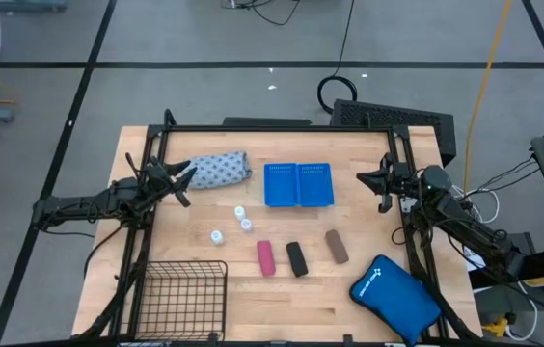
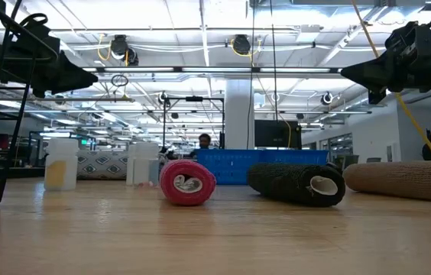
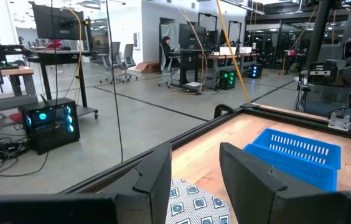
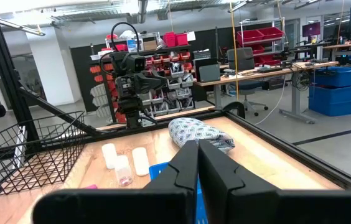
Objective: Pick & place medical supplies in basket/bin
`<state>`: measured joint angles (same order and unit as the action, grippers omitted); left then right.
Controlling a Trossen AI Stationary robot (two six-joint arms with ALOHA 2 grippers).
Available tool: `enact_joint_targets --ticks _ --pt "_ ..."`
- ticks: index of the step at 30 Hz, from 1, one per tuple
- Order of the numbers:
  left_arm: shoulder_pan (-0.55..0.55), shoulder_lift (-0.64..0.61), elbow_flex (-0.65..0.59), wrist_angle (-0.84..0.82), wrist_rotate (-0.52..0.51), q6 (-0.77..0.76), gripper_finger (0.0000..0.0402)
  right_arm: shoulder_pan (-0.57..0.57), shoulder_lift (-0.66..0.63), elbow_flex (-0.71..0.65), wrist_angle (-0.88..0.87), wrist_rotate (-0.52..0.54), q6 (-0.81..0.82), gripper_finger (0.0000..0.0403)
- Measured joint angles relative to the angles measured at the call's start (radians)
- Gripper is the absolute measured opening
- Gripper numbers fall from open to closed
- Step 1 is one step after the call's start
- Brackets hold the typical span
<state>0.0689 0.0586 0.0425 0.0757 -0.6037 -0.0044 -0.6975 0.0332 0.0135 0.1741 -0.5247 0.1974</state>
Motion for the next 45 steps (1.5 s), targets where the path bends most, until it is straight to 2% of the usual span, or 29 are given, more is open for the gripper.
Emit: enact_joint_targets --ticks 45 --pt "0.0 0.0 0.0 0.035 0.01 -0.019 0.0145 0.0 0.0 0.0 0.0 0.0 0.0 0.0004"
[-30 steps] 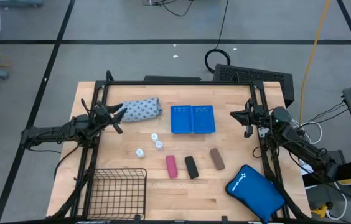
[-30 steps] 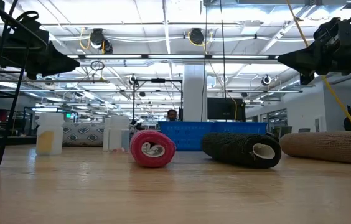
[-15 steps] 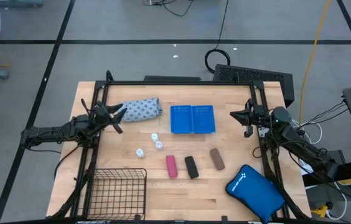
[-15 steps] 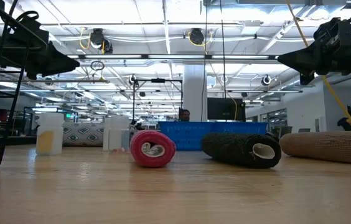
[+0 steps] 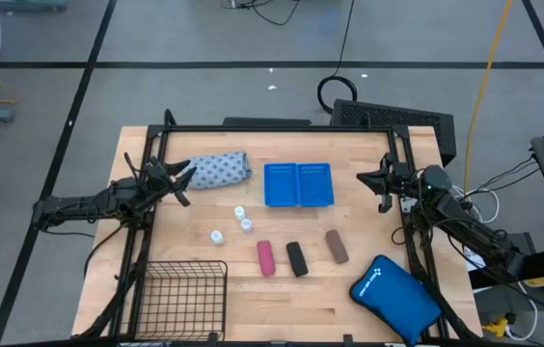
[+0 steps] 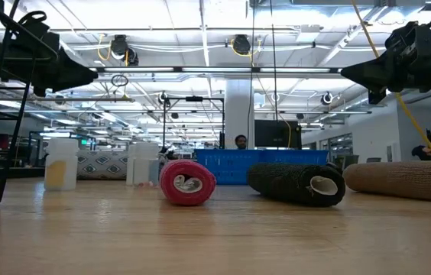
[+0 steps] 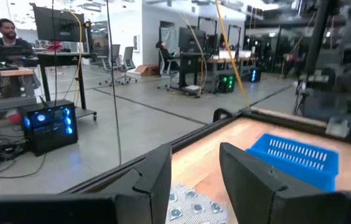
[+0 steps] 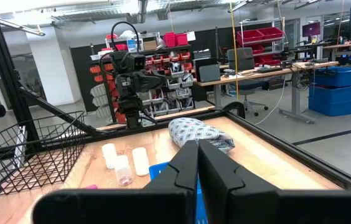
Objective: Pick & place medical supplies in basket/bin
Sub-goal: Put the blue patient gown into the black wire basket
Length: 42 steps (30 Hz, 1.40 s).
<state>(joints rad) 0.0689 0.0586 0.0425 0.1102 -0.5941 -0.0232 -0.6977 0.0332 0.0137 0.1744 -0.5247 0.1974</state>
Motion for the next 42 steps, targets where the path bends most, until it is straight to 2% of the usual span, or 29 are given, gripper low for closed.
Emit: enact_joint_targets --ticks 3,8,14,18,24,27,30,34,37,39,42 --pt "0.0 0.0 0.0 0.03 0.046 -0.129 0.0145 0.0 0.0 0.0 0.0 0.0 0.0 0.0004" --pt "0.0 0.0 0.0 0.035 0.053 -0.337 0.0145 0.0 0.0 0.0 0.0 0.0 0.0 0.0004" --pt "0.0 0.0 0.0 0.035 0.071 -0.352 0.0145 0.0 0.0 0.0 0.0 0.0 0.0 0.0004" --pt "0.0 0.0 0.0 0.024 0.076 -0.436 0.0145 0.0 0.0 0.0 0.0 0.0 0.0 0.0004" --pt "0.0 0.028 0.0 -0.02 0.112 -0.437 0.0153 0.0 0.0 0.0 0.0 0.0 0.0 0.0004" --pt "0.003 0.09 0.04 -0.035 0.134 -0.445 0.0187 0.0 0.0 0.0 0.0 0.0 0.0 0.0004" --pt "0.016 0.18 0.121 -0.088 0.159 -0.46 0.0243 0.0 0.0 0.0 0.0 0.0 0.0 0.0004" --pt "0.033 0.341 0.266 -0.165 0.227 -0.405 0.033 0.0 0.0 0.0 0.0 0.0 0.0 0.0004" --pt "0.039 0.482 0.395 -0.221 0.254 -0.34 0.038 0.0 0.0 0.0 0.0 0.0 0.0 0.0004" --pt "0.041 0.582 0.494 -0.253 0.253 -0.285 0.0394 0.0 0.0 0.0 0.0 0.0 0.0 0.0004" --pt "0.04 0.719 0.652 -0.352 0.256 -0.167 0.0389 0.0 0.0 0.0 0.0 0.0 0.0 0.0004"
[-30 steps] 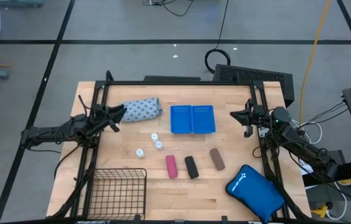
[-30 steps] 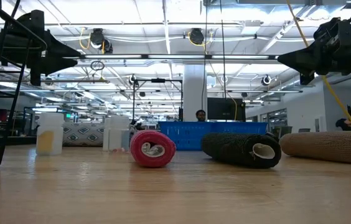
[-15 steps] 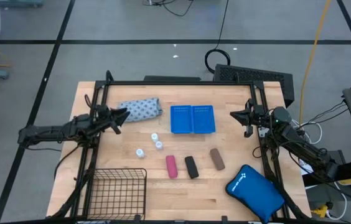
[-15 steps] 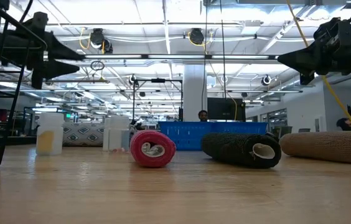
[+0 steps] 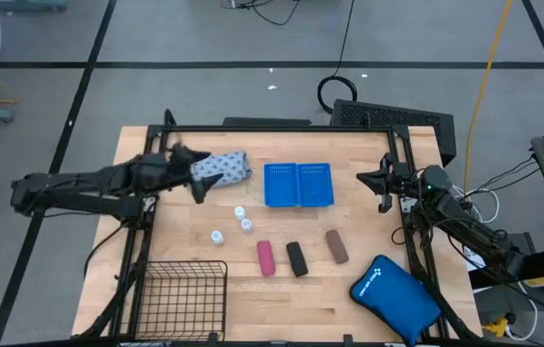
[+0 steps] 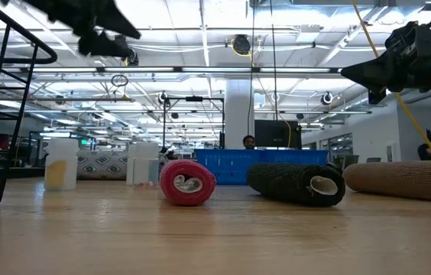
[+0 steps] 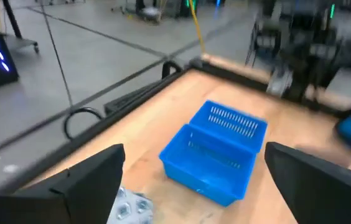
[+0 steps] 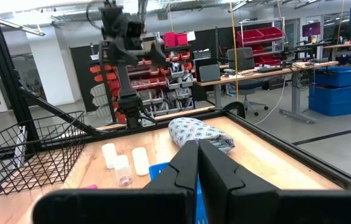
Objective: Pick & place medical supplies in basket/bin
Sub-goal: Put the blue patient gown into the black wire basket
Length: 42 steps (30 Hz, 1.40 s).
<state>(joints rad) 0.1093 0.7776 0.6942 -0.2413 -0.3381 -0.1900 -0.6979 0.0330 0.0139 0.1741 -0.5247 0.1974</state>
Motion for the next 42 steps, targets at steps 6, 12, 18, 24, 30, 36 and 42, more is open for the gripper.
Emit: enact_joint_targets --ticks 6,12,18,24,30,36,42 --pt "-0.009 0.225 0.294 -0.233 0.001 0.152 0.0363 0.0 0.0 0.0 0.0 0.0 0.0 0.0004" --pt "-0.032 0.391 0.463 -0.463 -0.057 0.183 0.0348 0.0 0.0 0.0 0.0 0.0 0.0 0.0004" --pt "-0.026 0.497 0.424 -0.554 -0.11 0.195 0.0342 0.0 0.0 0.0 0.0 0.0 0.0 0.0004" --pt "0.018 0.579 0.339 -0.569 -0.136 0.234 0.0346 0.0 0.0 0.0 0.0 0.0 0.0 0.0004" --pt "0.065 0.582 0.218 -0.556 -0.126 0.182 0.0336 0.0 0.0 0.0 0.0 0.0 0.0 0.0004" --pt "0.101 0.574 0.096 -0.481 -0.131 0.193 0.0315 0.0 0.0 0.0 0.0 0.0 0.0 0.0004" --pt "0.12 0.574 0.056 -0.419 -0.162 0.212 0.0298 0.0 0.0 0.0 0.0 0.0 0.0 0.0004"
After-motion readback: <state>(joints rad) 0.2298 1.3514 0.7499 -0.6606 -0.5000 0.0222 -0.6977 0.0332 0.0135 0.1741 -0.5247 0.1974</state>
